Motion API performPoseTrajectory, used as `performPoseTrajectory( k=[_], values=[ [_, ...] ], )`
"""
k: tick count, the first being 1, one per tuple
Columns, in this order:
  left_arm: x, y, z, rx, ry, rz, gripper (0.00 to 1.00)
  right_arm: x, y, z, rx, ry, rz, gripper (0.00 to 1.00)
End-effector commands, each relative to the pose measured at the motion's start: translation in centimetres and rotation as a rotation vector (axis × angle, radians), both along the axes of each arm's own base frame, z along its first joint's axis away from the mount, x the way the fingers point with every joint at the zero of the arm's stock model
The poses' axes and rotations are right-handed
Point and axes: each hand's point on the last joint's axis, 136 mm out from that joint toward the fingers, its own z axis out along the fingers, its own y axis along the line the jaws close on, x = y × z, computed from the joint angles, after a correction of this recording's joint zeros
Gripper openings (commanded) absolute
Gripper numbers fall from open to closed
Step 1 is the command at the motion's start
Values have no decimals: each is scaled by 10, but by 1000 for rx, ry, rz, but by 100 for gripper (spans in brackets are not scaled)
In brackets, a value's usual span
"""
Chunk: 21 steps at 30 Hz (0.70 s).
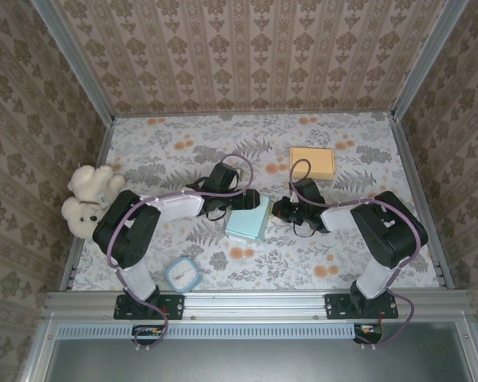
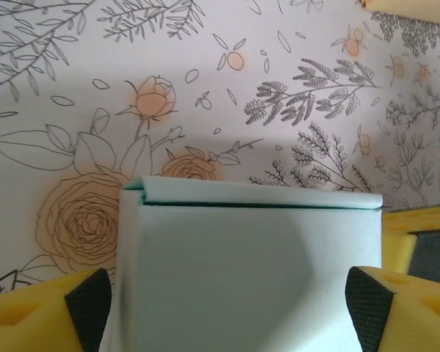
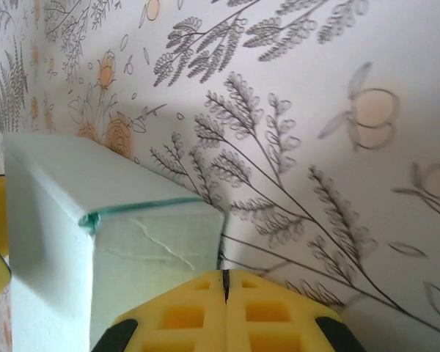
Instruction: Fold the paper box
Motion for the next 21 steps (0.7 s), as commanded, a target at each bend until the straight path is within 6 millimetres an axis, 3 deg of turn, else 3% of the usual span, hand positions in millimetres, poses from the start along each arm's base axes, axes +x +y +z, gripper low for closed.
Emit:
performPoseTrajectory(
  k=[1, 8, 21],
  values=[
    [0, 16, 12, 2, -26, 58, 88, -9, -10, 5, -43, 3, -12, 0],
    [-18, 40, 12, 42, -37, 97, 89, -38, -2, 13, -27, 37, 61, 0],
    [-57, 47, 6, 53, -38, 80, 90, -96, 30, 14, -72, 76, 206, 0]
  ],
)
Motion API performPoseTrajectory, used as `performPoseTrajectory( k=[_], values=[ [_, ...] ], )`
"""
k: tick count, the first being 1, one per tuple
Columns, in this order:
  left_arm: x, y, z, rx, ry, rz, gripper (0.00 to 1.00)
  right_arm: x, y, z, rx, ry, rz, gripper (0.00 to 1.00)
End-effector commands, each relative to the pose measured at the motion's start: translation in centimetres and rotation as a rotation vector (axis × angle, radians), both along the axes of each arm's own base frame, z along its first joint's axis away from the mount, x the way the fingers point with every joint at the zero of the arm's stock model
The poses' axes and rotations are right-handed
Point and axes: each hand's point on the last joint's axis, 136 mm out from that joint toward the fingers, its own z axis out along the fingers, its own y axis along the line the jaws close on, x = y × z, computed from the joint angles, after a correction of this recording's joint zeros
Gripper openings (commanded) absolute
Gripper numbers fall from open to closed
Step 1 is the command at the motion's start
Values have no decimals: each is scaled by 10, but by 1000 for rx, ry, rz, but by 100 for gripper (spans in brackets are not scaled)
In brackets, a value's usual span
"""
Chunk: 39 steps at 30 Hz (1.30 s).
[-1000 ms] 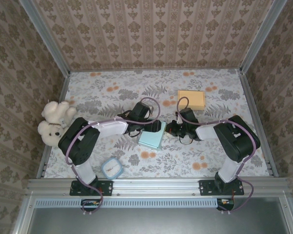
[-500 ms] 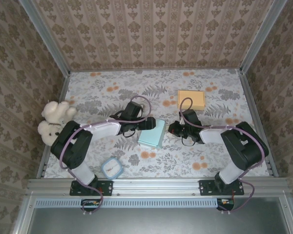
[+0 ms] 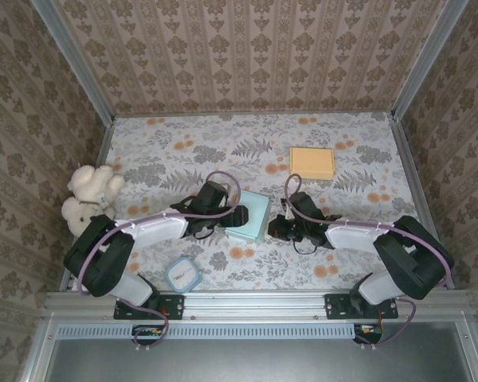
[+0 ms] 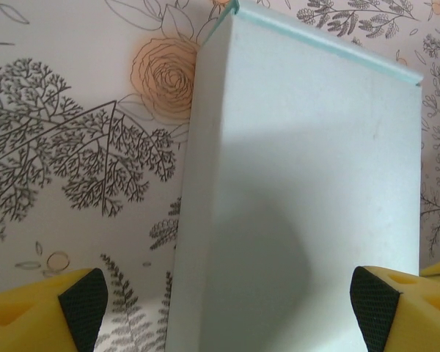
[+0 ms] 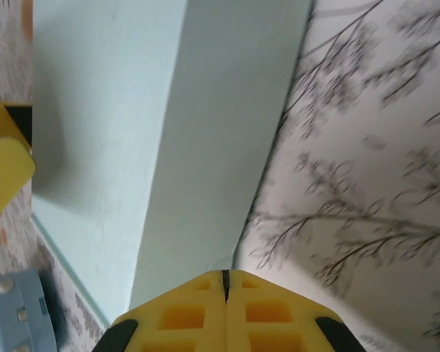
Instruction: Fold the paper box
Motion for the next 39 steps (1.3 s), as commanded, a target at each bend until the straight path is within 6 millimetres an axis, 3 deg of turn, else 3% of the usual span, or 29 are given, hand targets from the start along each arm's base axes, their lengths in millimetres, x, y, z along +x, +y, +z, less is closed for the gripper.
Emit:
performPoseTrajectory(
  k=[1, 9, 16, 22, 29, 39],
  values=[
    [-5, 2, 3, -5, -8, 22, 90, -16, 2, -5, -33, 25, 21, 0],
    [-18, -5, -7, 1, 10, 13, 90, -22, 10, -5, -44, 15, 35, 0],
    [-28, -4, -11, 10, 8, 35, 90, -25, 12, -21, -51, 37, 40, 0],
    [-42, -6, -25, 8, 28, 65, 90, -22, 31, -27, 38, 62, 49, 0],
    [-59, -29, -29, -10, 34, 29, 90, -11, 45, -18, 112, 41, -2, 0],
    [-72, -69, -24, -38, 32, -43, 90, 4, 47, 7, 175, -57, -124, 0]
  ],
)
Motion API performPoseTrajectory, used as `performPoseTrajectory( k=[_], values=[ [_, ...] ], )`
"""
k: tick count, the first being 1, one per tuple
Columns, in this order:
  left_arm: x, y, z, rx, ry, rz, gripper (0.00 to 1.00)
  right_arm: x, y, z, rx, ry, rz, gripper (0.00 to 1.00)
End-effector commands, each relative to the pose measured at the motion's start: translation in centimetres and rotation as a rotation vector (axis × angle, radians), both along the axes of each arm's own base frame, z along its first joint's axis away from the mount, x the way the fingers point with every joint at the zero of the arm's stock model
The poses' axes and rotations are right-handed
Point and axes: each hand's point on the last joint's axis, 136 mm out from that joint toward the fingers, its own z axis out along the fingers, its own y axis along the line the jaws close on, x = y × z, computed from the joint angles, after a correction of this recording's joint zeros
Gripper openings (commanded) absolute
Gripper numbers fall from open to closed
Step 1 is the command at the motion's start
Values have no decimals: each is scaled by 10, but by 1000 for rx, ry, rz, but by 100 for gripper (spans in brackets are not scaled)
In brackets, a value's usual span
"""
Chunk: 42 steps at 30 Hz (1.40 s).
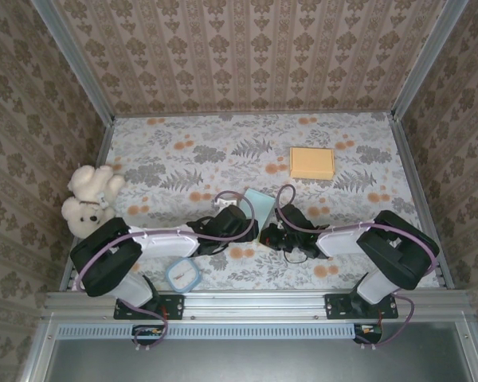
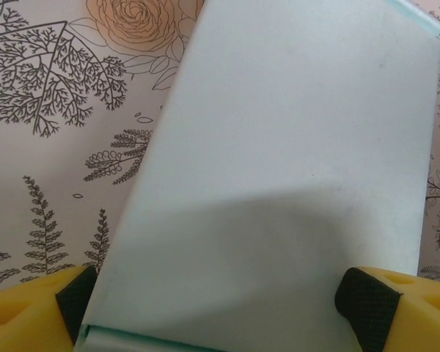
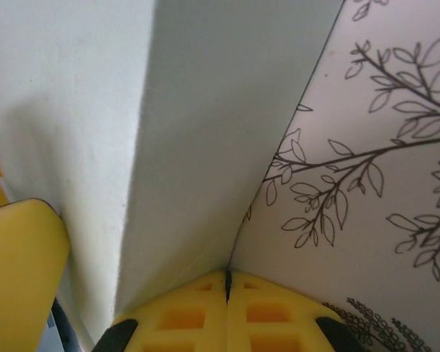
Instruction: Fold the paper box
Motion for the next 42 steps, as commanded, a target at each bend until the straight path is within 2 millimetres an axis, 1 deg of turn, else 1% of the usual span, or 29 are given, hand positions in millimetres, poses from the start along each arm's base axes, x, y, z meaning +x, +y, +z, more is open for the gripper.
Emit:
performPoseTrajectory(
  k=[1, 4, 8, 12, 14, 17, 23, 25, 27, 29, 31, 33, 35, 38, 42],
  values=[
    [-36, -44, -7, -75, 116, -147, 90, 20, 22, 32, 125, -126, -40, 0],
    [-37, -49, -10, -69, 118, -148, 90, 21, 26, 40, 176, -145, -50, 0],
    [-32, -51, -12, -62, 114, -135, 90, 24, 17, 39, 178, -150, -104, 0],
    [-16, -35, -10, -36, 110, -82, 90, 19, 5, 31, 118, -143, -114, 0],
    [-7, -24, -8, -41, 117, -55, 90, 15, -6, 26, 68, -150, -119, 0],
    [5, -17, 0, -60, 111, -46, 90, 11, -25, 25, 4, -157, -114, 0],
    [25, -5, 13, -49, 93, -34, 90, 6, -59, 42, -124, -189, -70, 0],
    [30, 1, 15, -50, 84, -25, 90, 8, -73, 48, -158, -196, -65, 0],
    [38, 9, 19, -52, 68, -11, 90, 15, -86, 56, -157, -200, -83, 0],
    [48, 12, 27, -72, 50, -9, 90, 27, -95, 65, -137, -229, -126, 0],
    [57, 10, 38, -96, 20, -27, 91, 40, -101, 72, -145, -267, -157, 0],
    [71, 4, 51, -94, -35, -57, 92, 55, -106, 73, -160, -267, -176, 0],
    [88, -2, 55, -68, -69, -76, 92, 71, -107, 70, -145, -246, -186, 0],
    [108, -14, 52, -63, -78, -104, 92, 91, -105, 60, -76, -201, -185, 0],
    [126, -28, 48, -59, -83, -131, 92, 110, -96, 37, -16, -123, -164, 0]
  ],
)
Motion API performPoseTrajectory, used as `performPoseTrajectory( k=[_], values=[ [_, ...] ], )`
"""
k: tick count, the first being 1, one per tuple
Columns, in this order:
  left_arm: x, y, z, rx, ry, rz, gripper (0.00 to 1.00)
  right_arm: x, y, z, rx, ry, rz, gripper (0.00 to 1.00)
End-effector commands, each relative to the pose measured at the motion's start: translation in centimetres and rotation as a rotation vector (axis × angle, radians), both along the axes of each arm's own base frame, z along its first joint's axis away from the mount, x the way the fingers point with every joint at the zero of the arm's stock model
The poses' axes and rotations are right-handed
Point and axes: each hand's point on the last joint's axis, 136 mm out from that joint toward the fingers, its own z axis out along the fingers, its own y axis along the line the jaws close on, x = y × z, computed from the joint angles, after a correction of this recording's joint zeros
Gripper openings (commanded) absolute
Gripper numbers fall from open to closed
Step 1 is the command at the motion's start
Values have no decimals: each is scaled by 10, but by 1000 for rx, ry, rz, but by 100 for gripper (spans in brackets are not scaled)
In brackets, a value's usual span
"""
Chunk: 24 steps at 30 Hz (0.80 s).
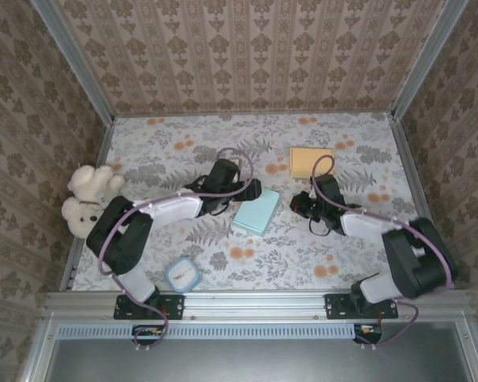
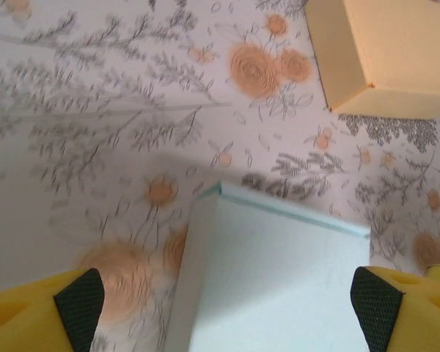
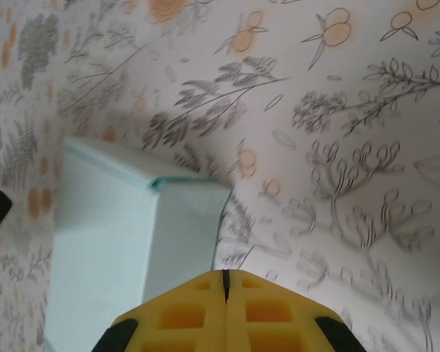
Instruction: Fold the paper box
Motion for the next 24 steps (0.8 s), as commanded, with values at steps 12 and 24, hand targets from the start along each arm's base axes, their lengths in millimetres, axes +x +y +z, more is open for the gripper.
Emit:
performPoseTrajectory(
  k=[12, 24],
  values=[
    [15, -32, -38, 42, 59, -129, 91, 36, 39, -31, 167, 70, 101, 0],
    [-11, -100, -37, -16, 93, -307, 90, 39, 54, -34, 263, 67, 101, 0]
  ],
)
